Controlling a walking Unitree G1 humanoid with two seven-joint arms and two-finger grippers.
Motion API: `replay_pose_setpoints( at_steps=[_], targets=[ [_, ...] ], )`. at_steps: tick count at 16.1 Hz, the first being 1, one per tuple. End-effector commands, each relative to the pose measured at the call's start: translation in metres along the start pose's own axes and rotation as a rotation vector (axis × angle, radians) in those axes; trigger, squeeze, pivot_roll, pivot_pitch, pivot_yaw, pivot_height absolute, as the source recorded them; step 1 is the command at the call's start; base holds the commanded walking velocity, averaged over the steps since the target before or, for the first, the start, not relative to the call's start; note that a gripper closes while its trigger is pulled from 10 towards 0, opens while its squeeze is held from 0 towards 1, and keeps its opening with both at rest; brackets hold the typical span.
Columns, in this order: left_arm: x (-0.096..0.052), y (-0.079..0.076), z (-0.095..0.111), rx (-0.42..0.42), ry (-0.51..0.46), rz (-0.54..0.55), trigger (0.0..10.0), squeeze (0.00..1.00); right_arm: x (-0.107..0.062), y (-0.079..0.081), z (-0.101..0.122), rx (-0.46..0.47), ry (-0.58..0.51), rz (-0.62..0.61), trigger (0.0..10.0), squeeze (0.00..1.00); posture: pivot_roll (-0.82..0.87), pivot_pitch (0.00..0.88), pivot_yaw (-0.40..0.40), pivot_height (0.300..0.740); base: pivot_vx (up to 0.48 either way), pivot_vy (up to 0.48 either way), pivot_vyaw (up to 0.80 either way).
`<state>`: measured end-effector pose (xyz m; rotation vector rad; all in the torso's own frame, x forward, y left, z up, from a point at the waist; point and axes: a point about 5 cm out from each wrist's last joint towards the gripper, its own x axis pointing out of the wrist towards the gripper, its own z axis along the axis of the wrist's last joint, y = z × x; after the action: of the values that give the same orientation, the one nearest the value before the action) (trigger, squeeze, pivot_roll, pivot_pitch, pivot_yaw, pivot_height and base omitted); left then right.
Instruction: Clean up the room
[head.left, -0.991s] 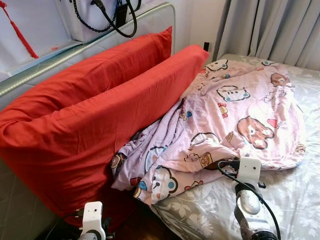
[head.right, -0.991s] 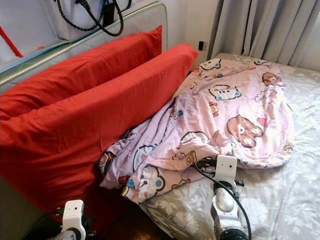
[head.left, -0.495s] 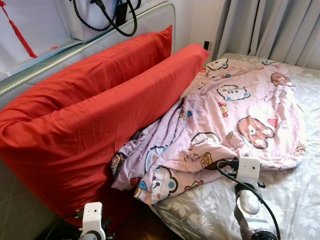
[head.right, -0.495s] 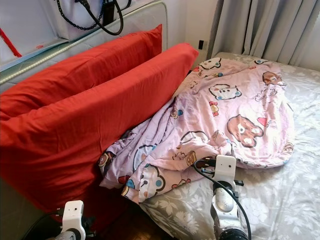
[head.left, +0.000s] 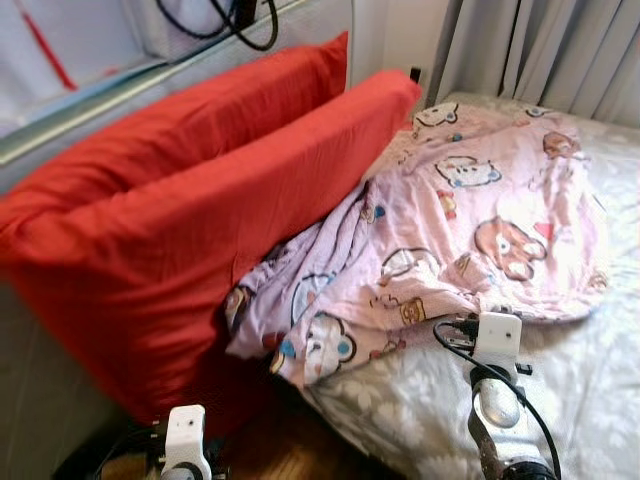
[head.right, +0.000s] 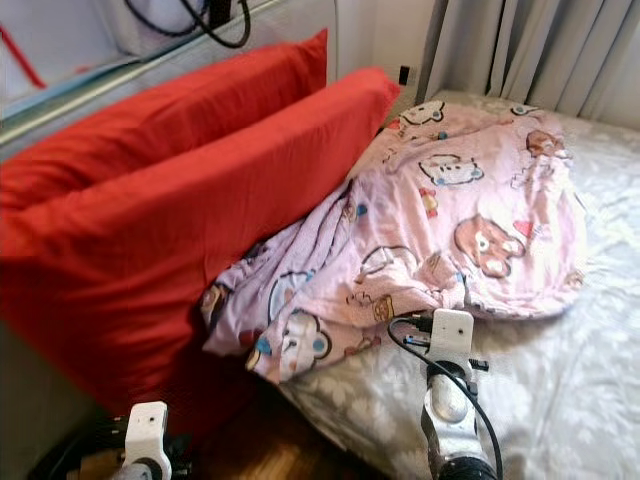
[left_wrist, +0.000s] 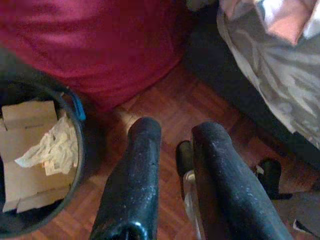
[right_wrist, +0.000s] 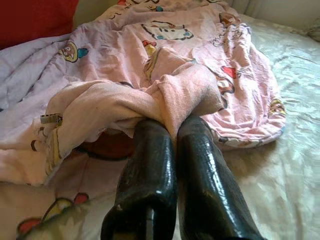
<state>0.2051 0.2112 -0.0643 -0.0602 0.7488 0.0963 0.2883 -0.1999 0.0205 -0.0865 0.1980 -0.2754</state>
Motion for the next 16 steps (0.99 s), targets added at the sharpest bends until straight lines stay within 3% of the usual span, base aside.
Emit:
replay_pose_setpoints(
  at_steps=[1,4,7,16],
  targets=[
    [-0.003,0.004,-0.011,-0.002,0.045,0.007,10.0,0.00,-0.001,-0.001,0.000,0.003,-0.009,-0.008,10.0,0.00,-0.01,0.062,0.047,0.740,-0.285,0.000,0.00],
    [-0.003,0.005,-0.011,-0.001,0.046,0.007,10.0,0.00,0.000,-0.009,0.002,-0.011,-0.023,-0.078,10.0,0.00,-0.01,0.062,0.046,0.740,-0.285,0.000,0.00],
    [-0.004,0.006,-0.013,0.002,0.051,0.009,10.0,0.00,0.000,-0.032,0.006,-0.027,-0.053,-0.226,10.0,0.00,-0.01,0.065,0.047,0.740,-0.282,0.000,0.00],
    [-0.004,0.006,-0.013,0.008,0.054,0.002,10.0,0.00,-0.001,-0.043,0.017,-0.068,-0.132,-0.335,10.0,0.00,-0.01,0.064,0.048,0.740,-0.285,0.000,0.00]
  ],
)
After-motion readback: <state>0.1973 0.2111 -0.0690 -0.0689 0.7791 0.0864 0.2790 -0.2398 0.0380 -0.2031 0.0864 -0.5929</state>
